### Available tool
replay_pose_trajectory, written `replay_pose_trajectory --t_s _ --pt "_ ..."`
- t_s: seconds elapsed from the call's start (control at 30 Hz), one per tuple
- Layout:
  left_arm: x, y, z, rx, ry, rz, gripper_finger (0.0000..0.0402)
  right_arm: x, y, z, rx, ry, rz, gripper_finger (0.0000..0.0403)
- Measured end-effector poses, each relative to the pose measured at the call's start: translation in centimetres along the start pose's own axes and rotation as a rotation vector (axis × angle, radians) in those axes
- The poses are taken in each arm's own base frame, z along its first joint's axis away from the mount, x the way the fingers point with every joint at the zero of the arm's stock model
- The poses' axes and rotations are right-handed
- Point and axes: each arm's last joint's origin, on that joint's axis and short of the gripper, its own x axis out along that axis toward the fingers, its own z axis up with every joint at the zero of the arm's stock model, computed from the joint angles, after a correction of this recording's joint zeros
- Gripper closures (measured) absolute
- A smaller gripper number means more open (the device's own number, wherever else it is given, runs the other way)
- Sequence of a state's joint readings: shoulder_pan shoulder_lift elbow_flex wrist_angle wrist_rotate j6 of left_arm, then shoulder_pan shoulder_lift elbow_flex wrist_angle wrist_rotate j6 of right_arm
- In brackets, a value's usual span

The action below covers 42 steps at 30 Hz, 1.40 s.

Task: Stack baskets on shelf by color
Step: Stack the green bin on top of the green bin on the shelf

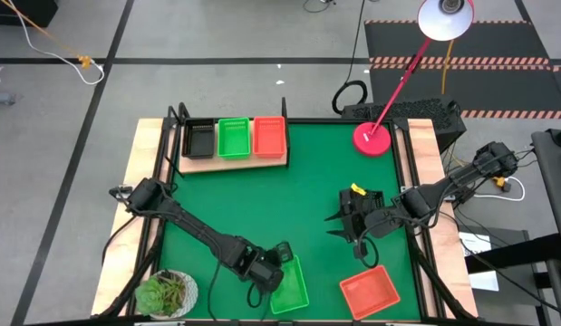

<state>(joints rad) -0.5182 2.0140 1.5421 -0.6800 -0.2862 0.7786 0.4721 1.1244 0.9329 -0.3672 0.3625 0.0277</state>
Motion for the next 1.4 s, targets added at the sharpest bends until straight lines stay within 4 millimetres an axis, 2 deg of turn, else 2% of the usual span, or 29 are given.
replay_pose_trajectory --t_s 0.23,0.33,0.43,0.7,0.93,1.2,1.3,1.4 --pt "0.1 0.8 0.1 -0.571 -0.028 0.085 0.0309 0.0 0.0 0.0 0.007 0.002 -0.009 0.0259" --pt "0.3 1.0 -0.5 -0.798 -0.020 0.042 0.0309 0.0 0.0 0.0 0.005 0.002 -0.009 0.0259" --pt "0.4 1.2 -1.0 -0.935 -0.014 -0.003 0.0309 0.0 0.0 0.0 0.005 0.002 -0.010 0.0259" --pt "0.6 1.7 -1.6 -1.046 -0.007 -0.008 0.0309 0.0 0.0 0.0 0.020 0.000 -0.010 0.0259" --pt "1.1 2.3 -2.2 -1.185 -0.024 -0.090 0.0309 0.0 0.0 0.0 0.020 -0.001 -0.010 0.0259" --pt "1.9 2.2 -2.4 -1.242 -0.003 -0.104 0.0310 0.0 0.0 0.0 0.015 -0.004 -0.010 0.0259" --pt "2.0 2.3 -2.4 -1.238 -0.012 -0.102 0.0329 0.0 0.0 0.1 0.011 -0.005 -0.010 0.0259" --pt "2.2 2.2 -2.4 -1.203 -0.007 -0.103 0.0377 0.0 0.0 0.1 0.007 -0.005 -0.011 0.0259"
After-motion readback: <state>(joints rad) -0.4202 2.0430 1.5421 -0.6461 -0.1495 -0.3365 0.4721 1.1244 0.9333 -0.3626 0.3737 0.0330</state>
